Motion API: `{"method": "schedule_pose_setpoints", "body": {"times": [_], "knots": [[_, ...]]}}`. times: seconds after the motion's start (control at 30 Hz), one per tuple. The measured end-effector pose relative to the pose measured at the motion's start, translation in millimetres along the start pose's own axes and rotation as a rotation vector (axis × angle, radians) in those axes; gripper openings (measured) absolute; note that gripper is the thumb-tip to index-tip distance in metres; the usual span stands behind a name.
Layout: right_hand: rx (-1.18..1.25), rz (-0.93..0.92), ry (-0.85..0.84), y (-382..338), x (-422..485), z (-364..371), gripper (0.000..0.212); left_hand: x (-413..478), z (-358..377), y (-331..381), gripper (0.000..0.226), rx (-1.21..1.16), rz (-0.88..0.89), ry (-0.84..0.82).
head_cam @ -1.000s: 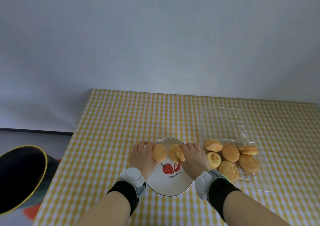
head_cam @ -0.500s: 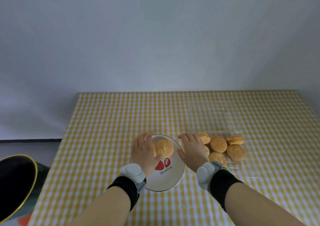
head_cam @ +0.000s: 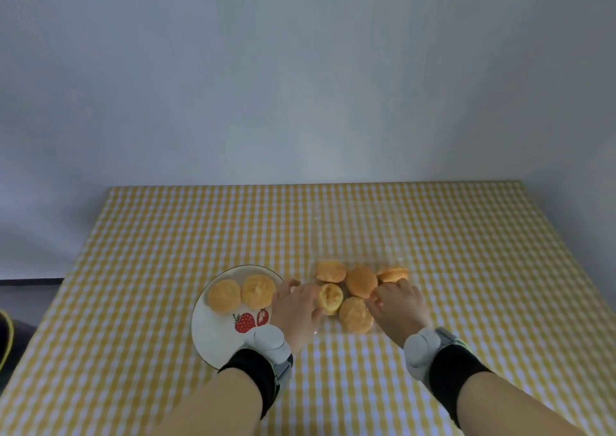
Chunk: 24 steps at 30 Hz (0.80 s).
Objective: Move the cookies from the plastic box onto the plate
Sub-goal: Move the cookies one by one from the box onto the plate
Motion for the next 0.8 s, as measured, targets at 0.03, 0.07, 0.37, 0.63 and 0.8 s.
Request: {"method": "schedule_pose_setpoints", "body": {"times": [0.03, 0.07, 0.37, 0.63, 0.8], "knots": [[-0.046, -0.012, -0.044, 2.5, -1.4, 4.8, 0.057, 1.8, 3.8, 6.2, 0.033, 0.014, -0.007, -0.005], [-0.078, -0.013, -0.089, 5.6, -2.0, 10.5, 0.056, 3.0, 6.1, 12.0, 0.032, 0.028, -0.015, -0.012], [-0.024, -0.006, -0.166, 2.7, 6.2, 38.6, 0.065, 8.5, 11.2, 23.3, 0.039, 0.099, -0.143, -0.013], [0.335, 0.053, -0.192, -6.7, 2.1, 26.3, 0.034, 2.0, 2.4, 24.4, 0.034, 0.018, -0.173, 0.052], [0.567, 0.07, -0.08, -6.8, 7.9, 6.2, 0.039, 0.5, -4.5, 21.5, 0.027, -0.416, -0.287, 0.048]]}}
Point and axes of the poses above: each hand's wrist, its own x-axis towards the middle knuckle, its own z-axis out of the palm, y = z × x, the point moved 8 cm from there along x, towards the middle knuckle, and after that the axes turned 5 degrees about x, right-handed, at the moved point
